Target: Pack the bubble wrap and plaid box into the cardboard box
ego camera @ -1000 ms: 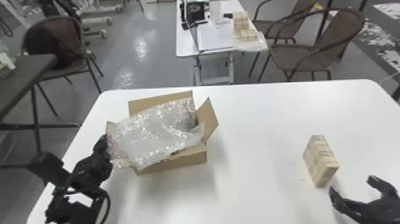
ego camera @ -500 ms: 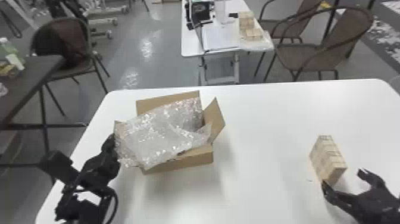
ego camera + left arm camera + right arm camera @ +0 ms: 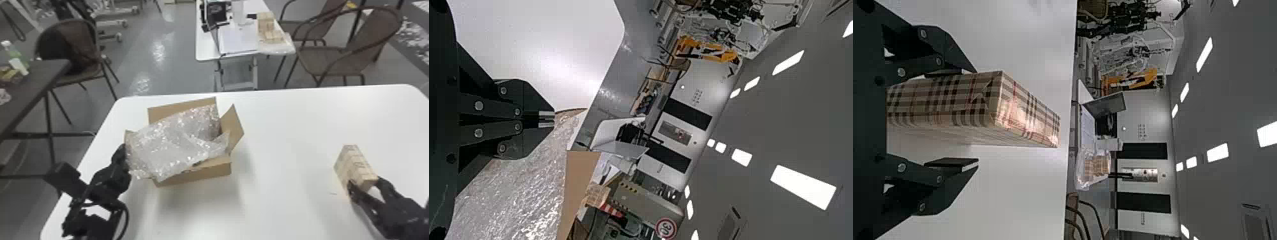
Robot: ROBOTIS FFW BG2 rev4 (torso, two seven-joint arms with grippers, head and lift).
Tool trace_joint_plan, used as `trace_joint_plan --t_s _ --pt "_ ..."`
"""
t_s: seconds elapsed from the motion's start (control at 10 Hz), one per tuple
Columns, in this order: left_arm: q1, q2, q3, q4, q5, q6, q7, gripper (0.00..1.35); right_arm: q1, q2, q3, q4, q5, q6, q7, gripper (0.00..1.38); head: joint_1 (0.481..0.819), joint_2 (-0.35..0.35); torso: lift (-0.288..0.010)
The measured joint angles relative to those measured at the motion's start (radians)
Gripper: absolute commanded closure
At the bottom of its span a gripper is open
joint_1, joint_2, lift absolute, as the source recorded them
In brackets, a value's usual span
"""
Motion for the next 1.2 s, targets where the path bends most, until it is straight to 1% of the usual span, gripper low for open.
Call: trace_joint_plan --t_s 0.1,0.2,0.5,0.6,0.7,0.8,1.0,1.1,1.2 --pt "0.000 -0.001 0.001 0.001 0.000 0.000 -0.001 1.21 0.000 0.000 0.000 -0.002 0.001 0.001 -0.003 1.06 0.695 0.157 -0.119" --pt "0.000 -0.002 0.001 0.001 0.000 -0.001 -0.001 1.21 0.000 0.000 0.000 -0.004 0.005 0.003 -0.005 1.08 0.695 0.157 -0.119" --pt "-0.001 -0.002 0.000 0.002 0.001 -0.002 -0.002 1.21 0.002 0.000 0.001 -0.016 0.001 0.004 -0.008 1.08 0.695 0.156 -0.119" --pt "-0.001 -0.003 0.000 0.003 0.002 -0.002 -0.002 1.21 0.004 0.000 0.007 -0.044 -0.012 0.010 -0.010 1.08 0.695 0.157 -0.119" --pt "-0.001 -0.003 0.000 0.003 0.002 -0.002 -0.002 1.21 0.005 0.000 0.026 -0.099 -0.035 0.017 -0.024 1.08 0.695 0.165 -0.119" --pt "-0.002 -0.004 0.000 0.004 0.002 -0.002 -0.002 1.21 -0.002 0.000 0.057 -0.165 -0.064 0.026 -0.041 1.08 0.695 0.171 -0.119" --pt "-0.006 -0.005 -0.004 0.008 0.002 -0.003 -0.004 1.21 -0.045 0.000 0.149 -0.269 -0.137 0.076 -0.051 1.08 0.695 0.219 -0.119" --pt "-0.010 -0.005 -0.008 0.013 0.002 -0.003 -0.005 1.21 -0.085 -0.003 0.200 -0.296 -0.185 0.122 -0.032 1.08 0.695 0.253 -0.119" --pt "-0.016 -0.005 -0.014 0.018 0.002 -0.004 -0.006 1.21 -0.139 -0.020 0.243 -0.303 -0.232 0.171 0.020 1.08 0.695 0.284 -0.119"
